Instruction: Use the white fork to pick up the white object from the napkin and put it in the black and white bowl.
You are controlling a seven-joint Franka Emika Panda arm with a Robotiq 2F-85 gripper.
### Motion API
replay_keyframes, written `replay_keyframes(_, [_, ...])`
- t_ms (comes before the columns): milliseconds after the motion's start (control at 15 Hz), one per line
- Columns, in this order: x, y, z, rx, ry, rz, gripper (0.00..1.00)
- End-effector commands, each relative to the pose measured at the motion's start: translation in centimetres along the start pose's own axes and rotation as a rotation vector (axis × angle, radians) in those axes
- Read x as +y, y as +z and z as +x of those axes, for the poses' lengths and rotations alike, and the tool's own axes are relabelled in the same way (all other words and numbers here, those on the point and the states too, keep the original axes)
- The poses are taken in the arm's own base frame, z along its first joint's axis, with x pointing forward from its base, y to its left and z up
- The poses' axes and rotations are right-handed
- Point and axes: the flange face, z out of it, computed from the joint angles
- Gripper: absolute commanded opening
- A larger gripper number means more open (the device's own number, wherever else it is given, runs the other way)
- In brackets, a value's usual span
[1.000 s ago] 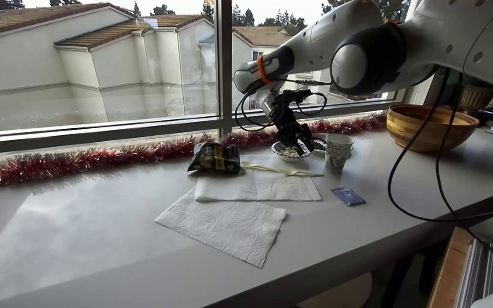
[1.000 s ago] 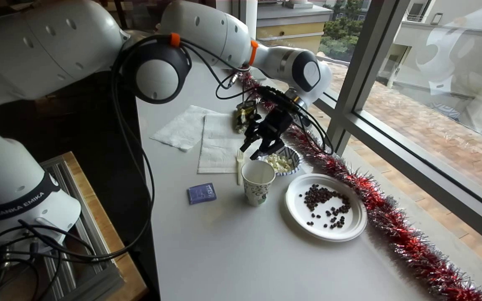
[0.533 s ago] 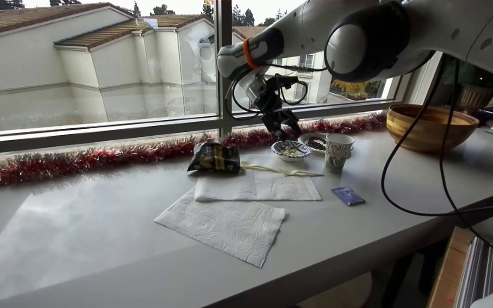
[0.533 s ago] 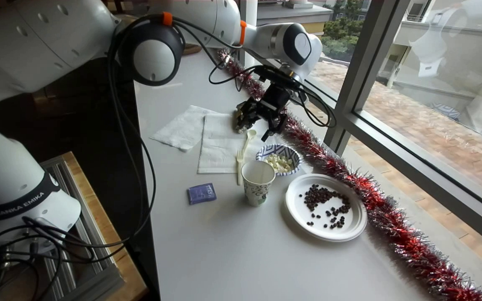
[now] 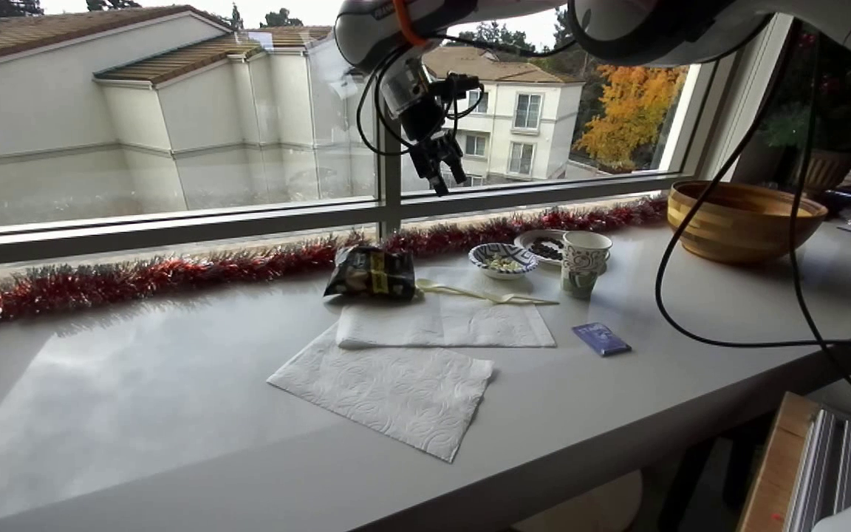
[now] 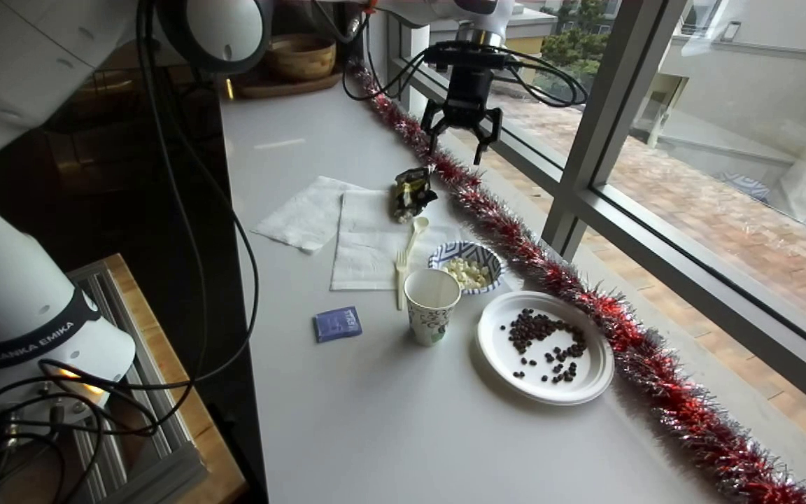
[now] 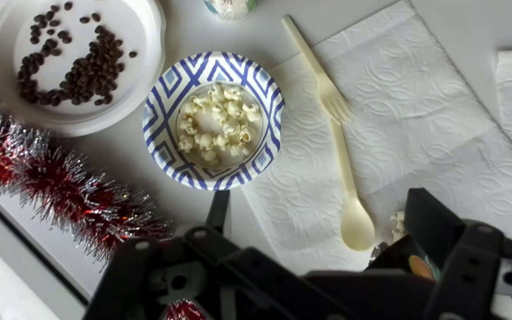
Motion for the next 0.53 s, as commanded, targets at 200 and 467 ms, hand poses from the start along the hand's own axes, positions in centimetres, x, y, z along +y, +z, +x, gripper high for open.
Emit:
replay_keyframes(200, [1.4, -6.7, -3.8, 0.369, -0.052, -0.064, 1.00])
replay_keyframes(467, [1.7, -6.3, -2.3, 0.304, -0.030, -0.093, 1.00])
